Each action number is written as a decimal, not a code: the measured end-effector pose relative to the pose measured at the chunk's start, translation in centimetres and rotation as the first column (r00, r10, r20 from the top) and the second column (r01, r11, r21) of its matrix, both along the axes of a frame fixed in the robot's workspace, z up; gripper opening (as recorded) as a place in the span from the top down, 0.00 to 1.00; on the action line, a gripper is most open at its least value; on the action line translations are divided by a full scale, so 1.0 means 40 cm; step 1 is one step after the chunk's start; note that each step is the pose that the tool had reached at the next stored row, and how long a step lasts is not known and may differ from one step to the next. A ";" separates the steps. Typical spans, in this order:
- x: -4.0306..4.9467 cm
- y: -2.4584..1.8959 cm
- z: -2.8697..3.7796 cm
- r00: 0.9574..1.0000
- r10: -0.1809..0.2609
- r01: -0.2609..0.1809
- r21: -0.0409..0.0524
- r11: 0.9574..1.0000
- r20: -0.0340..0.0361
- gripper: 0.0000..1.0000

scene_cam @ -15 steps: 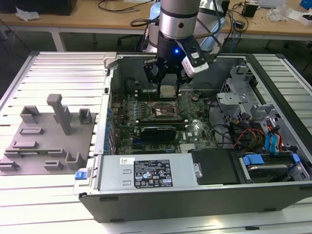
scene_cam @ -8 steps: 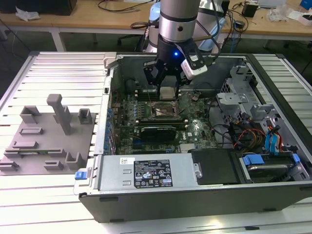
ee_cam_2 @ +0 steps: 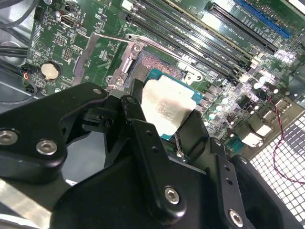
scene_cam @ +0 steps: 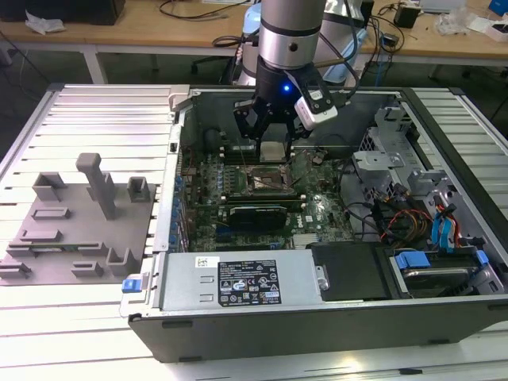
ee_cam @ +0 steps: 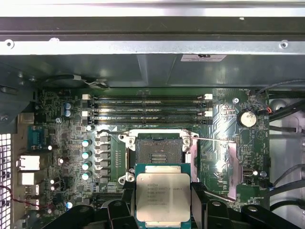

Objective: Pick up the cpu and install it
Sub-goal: 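Place the cpu into insertion slot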

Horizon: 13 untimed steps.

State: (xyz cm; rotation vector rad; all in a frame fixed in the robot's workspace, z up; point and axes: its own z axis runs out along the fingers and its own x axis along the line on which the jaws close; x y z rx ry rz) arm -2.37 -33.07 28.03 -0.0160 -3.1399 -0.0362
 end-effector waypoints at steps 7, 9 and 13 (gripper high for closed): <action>0.000 0.000 -0.001 1.000 -0.010 0.010 0.000 1.000 0.000 0.45; 0.000 0.000 -0.001 1.000 -0.026 0.026 0.000 1.000 0.000 0.45; 0.000 0.000 -0.001 0.995 -0.096 0.096 0.000 0.995 0.000 0.45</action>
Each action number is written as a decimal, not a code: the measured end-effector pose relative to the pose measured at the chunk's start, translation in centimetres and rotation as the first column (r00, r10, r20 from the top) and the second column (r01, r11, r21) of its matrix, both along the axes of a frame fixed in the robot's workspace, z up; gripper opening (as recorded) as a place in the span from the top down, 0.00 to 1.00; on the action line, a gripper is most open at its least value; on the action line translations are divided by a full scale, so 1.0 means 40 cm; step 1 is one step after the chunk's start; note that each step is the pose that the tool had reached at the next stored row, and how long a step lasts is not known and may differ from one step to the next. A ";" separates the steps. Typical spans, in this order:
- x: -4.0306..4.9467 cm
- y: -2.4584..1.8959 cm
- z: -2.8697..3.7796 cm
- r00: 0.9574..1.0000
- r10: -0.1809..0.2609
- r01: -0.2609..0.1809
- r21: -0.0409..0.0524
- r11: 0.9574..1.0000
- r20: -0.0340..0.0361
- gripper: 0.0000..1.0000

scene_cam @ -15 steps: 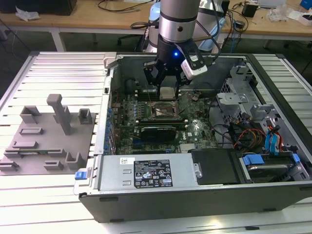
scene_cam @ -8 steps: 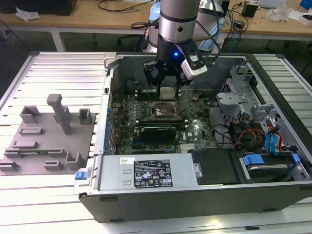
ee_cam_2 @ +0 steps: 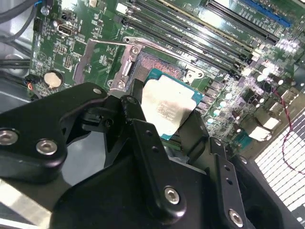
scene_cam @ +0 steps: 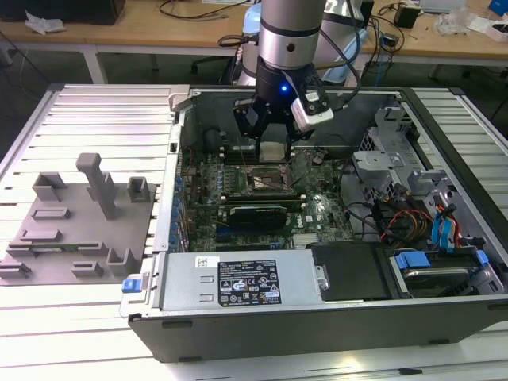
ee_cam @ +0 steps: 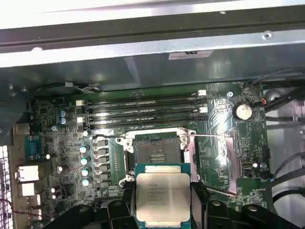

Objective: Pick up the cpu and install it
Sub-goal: 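Place the cpu into insertion slot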

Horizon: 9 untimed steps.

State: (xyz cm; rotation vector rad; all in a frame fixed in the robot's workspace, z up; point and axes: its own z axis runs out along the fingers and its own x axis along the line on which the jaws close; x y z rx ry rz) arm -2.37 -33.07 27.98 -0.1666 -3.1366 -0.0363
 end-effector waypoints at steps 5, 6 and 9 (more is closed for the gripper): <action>0.000 0.000 -0.001 0.997 -0.077 0.077 0.000 0.997 0.000 0.45; 0.000 0.000 -0.001 0.996 -0.086 0.086 0.000 0.996 0.000 0.45; 0.000 0.000 -0.001 0.993 -0.121 0.121 0.000 0.993 0.000 0.45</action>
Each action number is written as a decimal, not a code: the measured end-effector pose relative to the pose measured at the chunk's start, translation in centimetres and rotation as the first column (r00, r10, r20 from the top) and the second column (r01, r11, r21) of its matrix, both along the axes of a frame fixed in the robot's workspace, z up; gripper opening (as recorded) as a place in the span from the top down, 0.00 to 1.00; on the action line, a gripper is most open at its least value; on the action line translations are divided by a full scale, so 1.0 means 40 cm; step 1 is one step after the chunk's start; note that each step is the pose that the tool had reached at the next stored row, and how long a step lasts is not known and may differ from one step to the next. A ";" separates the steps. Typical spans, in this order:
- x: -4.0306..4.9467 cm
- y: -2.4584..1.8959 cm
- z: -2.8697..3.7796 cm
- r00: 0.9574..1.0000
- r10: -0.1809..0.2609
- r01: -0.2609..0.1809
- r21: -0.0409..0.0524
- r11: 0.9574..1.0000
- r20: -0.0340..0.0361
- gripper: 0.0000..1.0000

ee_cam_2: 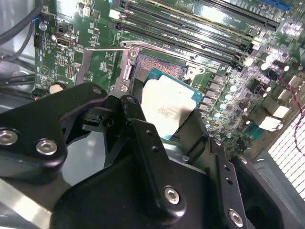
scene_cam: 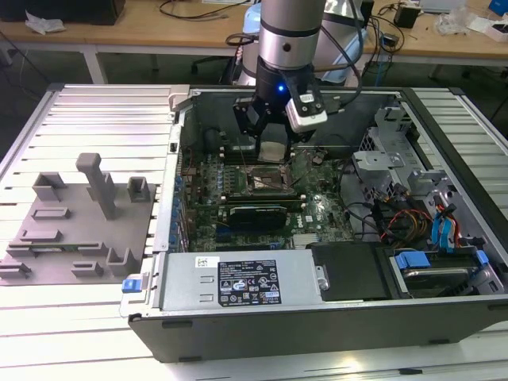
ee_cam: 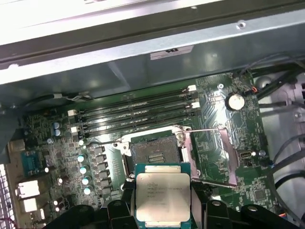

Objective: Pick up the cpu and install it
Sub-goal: 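Place the cpu into insertion slot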

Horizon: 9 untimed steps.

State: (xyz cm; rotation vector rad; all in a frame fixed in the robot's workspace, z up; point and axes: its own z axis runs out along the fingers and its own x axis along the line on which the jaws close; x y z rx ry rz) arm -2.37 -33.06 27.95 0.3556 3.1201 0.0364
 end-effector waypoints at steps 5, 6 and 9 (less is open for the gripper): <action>0.000 0.000 -0.001 0.998 -0.070 0.070 0.000 0.998 0.000 0.45; 0.000 0.000 -0.001 0.997 -0.082 0.082 0.000 0.997 0.000 0.45; 0.000 0.000 -0.001 0.992 -0.124 0.124 0.000 0.992 0.000 0.45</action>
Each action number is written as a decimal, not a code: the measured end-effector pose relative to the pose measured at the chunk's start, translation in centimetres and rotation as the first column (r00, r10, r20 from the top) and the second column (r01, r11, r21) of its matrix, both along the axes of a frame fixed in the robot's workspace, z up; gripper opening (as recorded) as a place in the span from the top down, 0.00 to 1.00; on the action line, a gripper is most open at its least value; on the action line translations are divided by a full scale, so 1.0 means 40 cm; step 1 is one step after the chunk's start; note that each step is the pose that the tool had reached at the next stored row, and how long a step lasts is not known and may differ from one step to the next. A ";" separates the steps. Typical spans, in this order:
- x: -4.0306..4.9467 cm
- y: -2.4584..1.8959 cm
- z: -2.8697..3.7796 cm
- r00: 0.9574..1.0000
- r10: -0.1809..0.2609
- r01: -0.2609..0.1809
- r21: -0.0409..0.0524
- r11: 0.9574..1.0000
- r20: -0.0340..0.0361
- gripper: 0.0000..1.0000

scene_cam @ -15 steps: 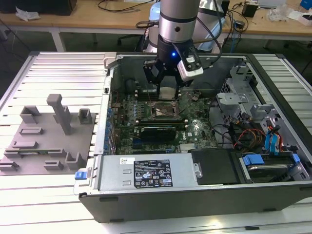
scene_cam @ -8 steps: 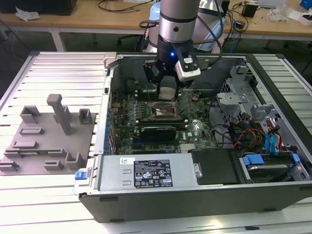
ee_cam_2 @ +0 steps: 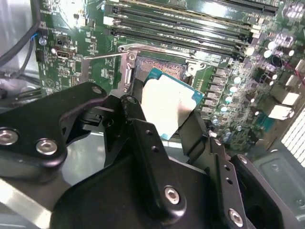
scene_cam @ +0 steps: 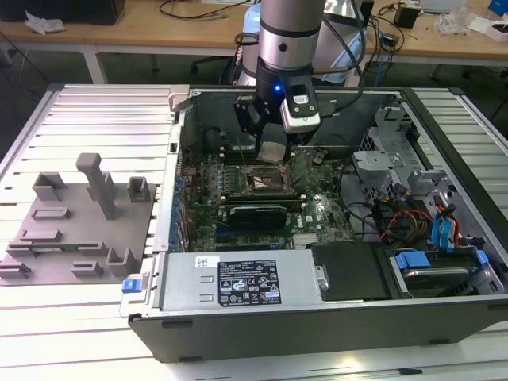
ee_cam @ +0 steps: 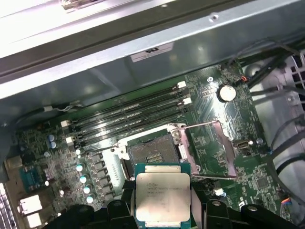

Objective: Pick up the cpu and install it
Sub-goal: 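Place the cpu into insertion slot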

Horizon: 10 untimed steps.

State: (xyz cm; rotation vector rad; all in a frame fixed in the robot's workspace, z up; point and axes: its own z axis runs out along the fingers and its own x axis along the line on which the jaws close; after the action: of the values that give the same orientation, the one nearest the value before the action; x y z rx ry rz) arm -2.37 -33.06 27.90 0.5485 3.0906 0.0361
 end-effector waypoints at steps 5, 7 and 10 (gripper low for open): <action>0.000 0.000 -0.001 0.997 -0.079 0.079 0.000 0.997 0.000 0.45; 0.000 0.000 -0.001 0.994 -0.109 0.109 0.000 0.994 0.000 0.45; 0.000 0.000 -0.001 0.989 -0.151 0.151 0.000 0.989 0.000 0.45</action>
State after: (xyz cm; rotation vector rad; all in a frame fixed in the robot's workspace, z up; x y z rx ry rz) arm -2.37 -33.07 27.85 0.7806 3.0384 0.0357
